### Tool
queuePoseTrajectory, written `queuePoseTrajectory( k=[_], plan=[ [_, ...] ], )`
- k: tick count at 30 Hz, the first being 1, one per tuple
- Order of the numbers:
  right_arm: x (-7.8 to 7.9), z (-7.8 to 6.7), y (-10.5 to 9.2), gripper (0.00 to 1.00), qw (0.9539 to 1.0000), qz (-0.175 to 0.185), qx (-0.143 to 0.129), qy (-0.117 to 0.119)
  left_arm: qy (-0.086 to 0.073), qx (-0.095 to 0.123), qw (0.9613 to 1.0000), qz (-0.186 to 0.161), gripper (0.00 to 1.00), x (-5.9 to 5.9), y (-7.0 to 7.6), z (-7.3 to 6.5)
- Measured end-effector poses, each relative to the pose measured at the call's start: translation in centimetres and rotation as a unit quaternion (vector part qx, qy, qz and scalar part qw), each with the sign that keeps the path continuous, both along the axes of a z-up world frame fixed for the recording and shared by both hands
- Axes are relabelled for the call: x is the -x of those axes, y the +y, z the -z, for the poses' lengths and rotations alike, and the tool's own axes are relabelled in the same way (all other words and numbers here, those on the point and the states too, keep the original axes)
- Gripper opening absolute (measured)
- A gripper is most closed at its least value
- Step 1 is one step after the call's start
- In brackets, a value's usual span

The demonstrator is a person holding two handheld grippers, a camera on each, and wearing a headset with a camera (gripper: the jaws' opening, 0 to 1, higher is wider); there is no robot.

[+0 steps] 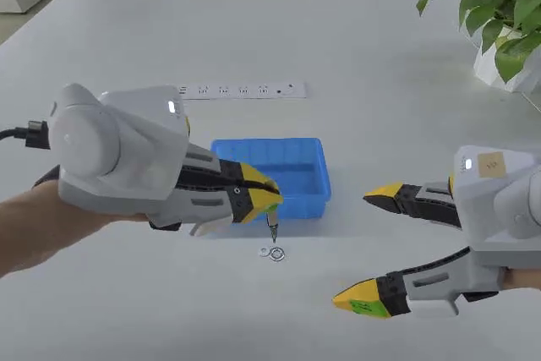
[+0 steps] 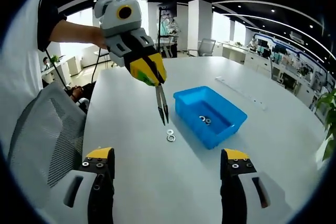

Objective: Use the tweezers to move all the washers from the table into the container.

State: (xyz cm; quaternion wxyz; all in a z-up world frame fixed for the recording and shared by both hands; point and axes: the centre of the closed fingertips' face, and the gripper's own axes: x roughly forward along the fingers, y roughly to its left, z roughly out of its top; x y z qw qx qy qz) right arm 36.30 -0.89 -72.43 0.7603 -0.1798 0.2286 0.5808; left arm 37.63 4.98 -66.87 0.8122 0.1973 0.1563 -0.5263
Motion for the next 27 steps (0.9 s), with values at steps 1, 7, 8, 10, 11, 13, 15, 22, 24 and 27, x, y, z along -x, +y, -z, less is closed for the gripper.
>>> queuePoseTrajectory(
  k=[1,7,8,10,11,13,15,22,24,27],
  plan=[
    [0.1,0.2,-0.1,0.85,1.0,-0.001,0.0,0.002,0.001,0.0,1.0,0.0,0.06,0.0,0.0,0.2],
    [1.3,1.5,0.1,0.91,0.9997,-0.014,0.008,0.021,0.017,0.002,0.9999,0.0,0.06,0.1,0.0,1.6],
    [1.5,1.6,0.1,0.91,0.9996,-0.015,0.008,0.022,0.02,0.002,0.9998,0.002,0.06,0.1,0.0,1.7],
    [1.7,1.8,0.4,0.92,0.9995,-0.015,0.008,0.026,0.019,0.0,0.9998,0.005,0.06,0.0,-0.1,2.1],
    [1.8,2.0,0.4,0.93,0.9995,-0.013,0.009,0.027,0.019,-0.001,0.9998,0.005,0.06,0.0,-0.2,2.2],
    [1.9,2.4,0.4,0.93,0.9993,-0.012,0.007,0.035,0.022,0.003,0.9998,0.003,0.06,-0.2,-0.3,2.3],
    [2.0,2.7,0.3,0.93,0.9992,-0.008,0.006,0.04,0.022,0.001,0.9998,0.004,0.06,-0.3,-0.4,2.5],
    [2.7,3.4,0.0,0.98,0.9985,-0.008,0.011,0.053,0.027,0.005,0.9996,0.006,0.06,-0.6,-0.4,2.7],
    [2.9,3.5,0.1,0.99,0.9984,-0.011,0.011,0.055,0.026,0.001,0.9996,0.008,0.06,-0.7,-0.4,3.0],
    [3.1,3.6,0.3,1.0,0.9981,-0.012,0.009,0.059,0.03,0.003,0.9995,0.008,0.06,-0.7,-0.5,3.2]
  ],
)
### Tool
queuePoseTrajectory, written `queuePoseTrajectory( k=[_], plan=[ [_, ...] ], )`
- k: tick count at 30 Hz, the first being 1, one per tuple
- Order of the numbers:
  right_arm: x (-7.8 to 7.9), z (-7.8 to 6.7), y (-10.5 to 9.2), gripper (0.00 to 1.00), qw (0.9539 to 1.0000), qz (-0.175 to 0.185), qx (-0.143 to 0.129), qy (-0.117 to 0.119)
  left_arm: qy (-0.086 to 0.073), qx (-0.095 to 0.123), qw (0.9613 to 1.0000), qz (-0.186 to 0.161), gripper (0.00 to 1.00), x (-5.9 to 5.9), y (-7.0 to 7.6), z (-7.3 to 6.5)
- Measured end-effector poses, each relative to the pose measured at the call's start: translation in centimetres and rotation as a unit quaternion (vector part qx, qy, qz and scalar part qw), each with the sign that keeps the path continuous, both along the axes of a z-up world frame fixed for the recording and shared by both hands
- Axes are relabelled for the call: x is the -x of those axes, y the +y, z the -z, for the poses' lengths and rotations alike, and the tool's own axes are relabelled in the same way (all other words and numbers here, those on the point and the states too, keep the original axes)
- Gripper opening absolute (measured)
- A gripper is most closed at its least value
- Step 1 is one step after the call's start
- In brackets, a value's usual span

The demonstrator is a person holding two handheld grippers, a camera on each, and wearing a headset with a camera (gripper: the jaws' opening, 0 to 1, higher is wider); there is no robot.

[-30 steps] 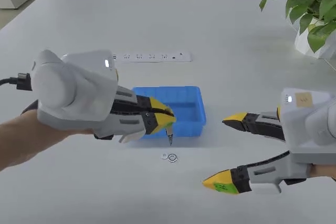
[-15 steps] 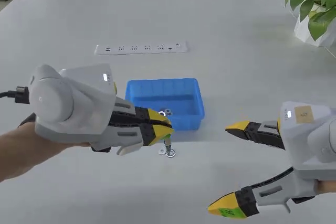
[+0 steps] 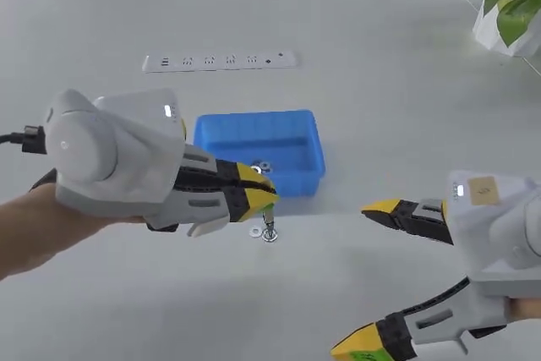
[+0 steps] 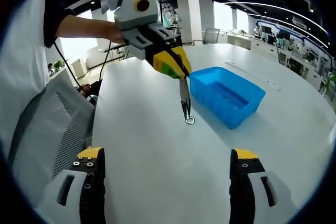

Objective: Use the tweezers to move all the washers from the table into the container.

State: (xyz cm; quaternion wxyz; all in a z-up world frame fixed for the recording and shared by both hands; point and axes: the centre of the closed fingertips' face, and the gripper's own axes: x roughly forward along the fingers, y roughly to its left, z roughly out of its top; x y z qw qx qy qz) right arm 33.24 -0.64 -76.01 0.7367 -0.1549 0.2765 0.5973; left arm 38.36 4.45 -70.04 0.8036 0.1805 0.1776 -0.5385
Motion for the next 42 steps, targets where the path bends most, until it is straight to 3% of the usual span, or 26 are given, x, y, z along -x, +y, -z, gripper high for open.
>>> queuePoseTrajectory(
  k=[10,11,15,21,33,37,42],
  plan=[
    [0.0,0.2,0.0,0.99,1.0,0.006,0.0,0.007,0.009,-0.008,0.9999,0.002,0.06,0.1,-0.1,1.0],
    [0.0,0.2,0.0,0.99,1.0,0.006,0.0,0.006,0.006,-0.001,1.0,0.003,0.06,0.0,-0.2,0.8],
    [0.3,0.3,0.1,0.99,0.9999,0.004,0.001,0.009,0.007,-0.004,1.0,0.003,0.06,0.1,-0.1,0.8],
    [0.1,0.3,1.3,0.97,0.9998,-0.015,-0.001,0.011,0.018,-0.006,0.9998,0.011,0.06,0.6,0.1,0.9],
    [-2.3,0.3,5.4,0.8,0.9969,-0.078,-0.013,0.004,0.03,-0.013,0.9994,0.012,0.06,0.3,0.4,1.0],
    [-2.9,0.7,6.7,0.66,0.9942,-0.105,-0.005,-0.022,0.041,-0.004,0.9991,0.013,0.06,0.3,0.1,1.1],
    [-3.2,1.2,7.8,0.54,0.991,-0.133,0.002,-0.015,0.045,-0.003,0.9989,0.011,0.06,0.2,0.4,1.1]
  ],
)
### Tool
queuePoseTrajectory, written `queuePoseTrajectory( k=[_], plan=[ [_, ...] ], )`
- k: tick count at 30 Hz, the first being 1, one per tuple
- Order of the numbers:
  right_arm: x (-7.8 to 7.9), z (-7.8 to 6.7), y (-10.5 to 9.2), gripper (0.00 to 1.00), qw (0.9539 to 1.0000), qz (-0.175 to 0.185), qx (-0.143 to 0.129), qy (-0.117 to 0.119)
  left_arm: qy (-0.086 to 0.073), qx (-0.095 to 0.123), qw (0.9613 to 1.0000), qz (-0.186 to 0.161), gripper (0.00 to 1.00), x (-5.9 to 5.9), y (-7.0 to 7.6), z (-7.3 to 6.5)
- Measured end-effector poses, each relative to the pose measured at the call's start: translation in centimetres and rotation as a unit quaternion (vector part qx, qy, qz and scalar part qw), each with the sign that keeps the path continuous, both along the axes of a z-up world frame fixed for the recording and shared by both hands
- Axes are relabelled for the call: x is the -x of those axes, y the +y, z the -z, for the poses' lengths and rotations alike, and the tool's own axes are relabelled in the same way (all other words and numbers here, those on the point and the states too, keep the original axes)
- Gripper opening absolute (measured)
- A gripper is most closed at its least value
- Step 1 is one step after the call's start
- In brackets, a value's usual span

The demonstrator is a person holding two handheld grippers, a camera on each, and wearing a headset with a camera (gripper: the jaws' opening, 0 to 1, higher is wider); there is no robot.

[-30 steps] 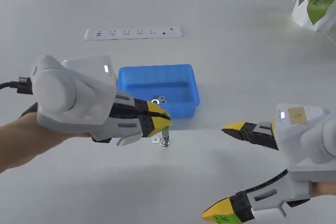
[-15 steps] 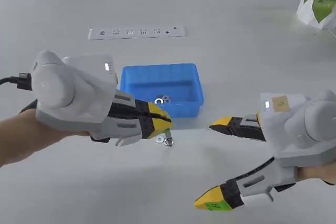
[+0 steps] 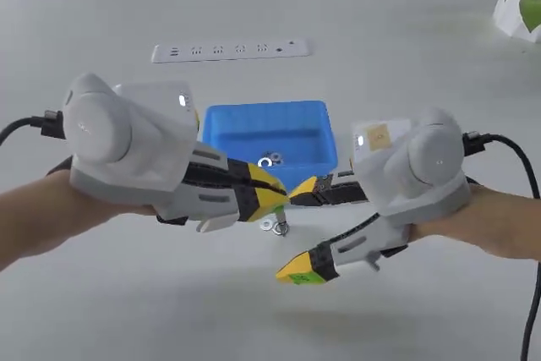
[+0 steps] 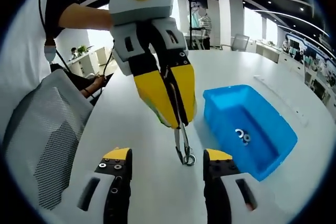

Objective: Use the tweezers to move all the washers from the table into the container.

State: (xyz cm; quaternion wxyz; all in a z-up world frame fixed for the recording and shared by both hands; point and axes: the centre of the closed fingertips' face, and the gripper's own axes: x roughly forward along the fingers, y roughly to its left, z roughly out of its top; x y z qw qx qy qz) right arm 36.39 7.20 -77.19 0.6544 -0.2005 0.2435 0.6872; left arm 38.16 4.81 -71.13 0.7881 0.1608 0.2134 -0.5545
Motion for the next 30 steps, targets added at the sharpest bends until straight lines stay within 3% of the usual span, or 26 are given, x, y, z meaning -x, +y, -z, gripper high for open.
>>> queuePoseTrajectory(
  k=[3,8,12,16,21,30],
  plan=[
    [-0.2,0.0,0.5,0.45,0.9999,-0.011,0.001,0.0,0.007,0.007,1.0,-0.002,0.06,0.1,0.0,0.0],
    [-0.5,0.3,0.9,0.26,0.9995,-0.029,0.008,-0.007,0.004,0.01,0.9999,-0.005,0.06,0.0,-0.1,0.0],
    [-0.8,0.3,1.0,0.21,0.9992,-0.034,0.013,-0.015,0.006,0.012,0.9999,-0.003,0.06,-0.1,-0.5,0.0],
    [-1.3,0.6,0.8,0.13,0.9977,-0.046,0.027,-0.04,0.005,0.012,0.9999,0.0,0.06,0.0,-0.7,0.0],
    [-1.4,0.8,0.8,0.11,0.9957,-0.062,0.037,-0.059,0.003,0.013,0.9999,-0.003,0.06,-0.3,-0.7,0.1],
    [-1.5,0.8,0.9,0.1,0.9963,-0.056,0.026,-0.061,0.009,0.014,0.9998,-0.015,0.07,-0.3,-0.5,0.1]
  ],
)
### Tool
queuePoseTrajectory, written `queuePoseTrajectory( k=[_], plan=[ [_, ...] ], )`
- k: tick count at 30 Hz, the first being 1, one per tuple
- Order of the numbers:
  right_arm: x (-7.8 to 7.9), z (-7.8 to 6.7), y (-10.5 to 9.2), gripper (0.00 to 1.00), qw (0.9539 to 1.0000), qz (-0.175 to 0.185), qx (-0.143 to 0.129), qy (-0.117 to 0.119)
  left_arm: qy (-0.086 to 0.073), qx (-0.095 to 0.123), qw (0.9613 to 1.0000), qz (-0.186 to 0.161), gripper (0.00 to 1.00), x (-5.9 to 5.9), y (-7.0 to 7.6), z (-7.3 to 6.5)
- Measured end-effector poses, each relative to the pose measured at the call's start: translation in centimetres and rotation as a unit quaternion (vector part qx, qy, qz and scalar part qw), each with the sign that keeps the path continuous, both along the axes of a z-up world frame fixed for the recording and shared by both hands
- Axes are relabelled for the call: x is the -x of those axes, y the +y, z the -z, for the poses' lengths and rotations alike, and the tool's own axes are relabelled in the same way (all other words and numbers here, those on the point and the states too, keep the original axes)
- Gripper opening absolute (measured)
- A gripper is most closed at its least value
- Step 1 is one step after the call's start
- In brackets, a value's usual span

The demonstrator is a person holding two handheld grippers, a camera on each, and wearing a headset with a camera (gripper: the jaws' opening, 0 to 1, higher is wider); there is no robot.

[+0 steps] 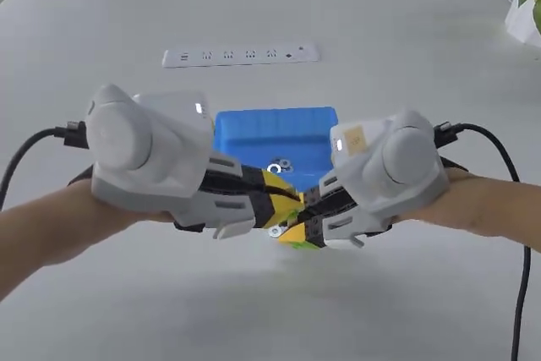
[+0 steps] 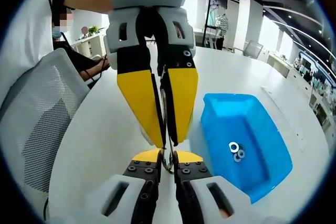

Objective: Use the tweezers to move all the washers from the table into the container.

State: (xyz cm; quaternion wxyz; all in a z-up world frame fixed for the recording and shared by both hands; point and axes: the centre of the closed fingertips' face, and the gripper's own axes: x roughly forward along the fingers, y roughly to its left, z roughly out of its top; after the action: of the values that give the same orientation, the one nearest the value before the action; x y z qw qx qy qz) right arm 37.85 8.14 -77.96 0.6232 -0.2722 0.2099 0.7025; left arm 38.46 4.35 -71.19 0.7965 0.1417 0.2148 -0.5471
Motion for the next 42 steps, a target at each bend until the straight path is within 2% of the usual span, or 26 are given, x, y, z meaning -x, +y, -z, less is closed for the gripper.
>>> queuePoseTrajectory(
  k=[6,8,14,20,22,28,30,33,42],
  plan=[
    [-0.3,0.0,0.1,0.1,0.9998,0.016,-0.007,0.011,0.007,-0.005,0.9999,-0.006,0.14,0.1,0.1,0.1],
    [-0.3,0.0,0.0,0.1,0.9997,0.017,-0.008,0.013,0.018,0.003,0.9998,-0.006,0.17,0.3,-0.1,0.0],
    [-0.4,-0.1,-0.1,0.09,0.9995,0.026,-0.012,0.015,0.009,-0.002,0.9999,-0.008,0.2,0.4,0.1,-0.4],
    [-0.4,-0.4,-0.3,0.09,0.9993,0.03,-0.014,0.016,0.015,-0.002,0.9998,-0.013,0.2,0.7,0.5,-0.5],
    [-0.5,-0.6,-0.4,0.09,0.9992,0.034,-0.017,0.016,0.011,-0.007,0.9998,-0.016,0.21,0.8,0.8,-0.5],
    [-0.7,-1.5,-0.6,0.09,0.9986,0.045,-0.023,0.015,0.008,-0.001,0.9995,-0.03,0.23,1.3,1.8,-1.1],
    [-0.7,-2.0,-0.7,0.09,0.9983,0.048,-0.028,0.015,0.016,0.006,0.999,-0.042,0.27,1.5,2.3,-1.3],
    [-0.6,-2.3,-0.8,0.09,0.9983,0.049,-0.029,0.014,0.011,0.002,0.9987,-0.05,0.28,1.8,3.1,-1.2],
    [0.0,-3.5,-0.9,0.09,0.9987,0.043,-0.026,0.009,0.021,0.002,0.9968,-0.078,0.41,3.6,5.1,-0.9]
  ],
)
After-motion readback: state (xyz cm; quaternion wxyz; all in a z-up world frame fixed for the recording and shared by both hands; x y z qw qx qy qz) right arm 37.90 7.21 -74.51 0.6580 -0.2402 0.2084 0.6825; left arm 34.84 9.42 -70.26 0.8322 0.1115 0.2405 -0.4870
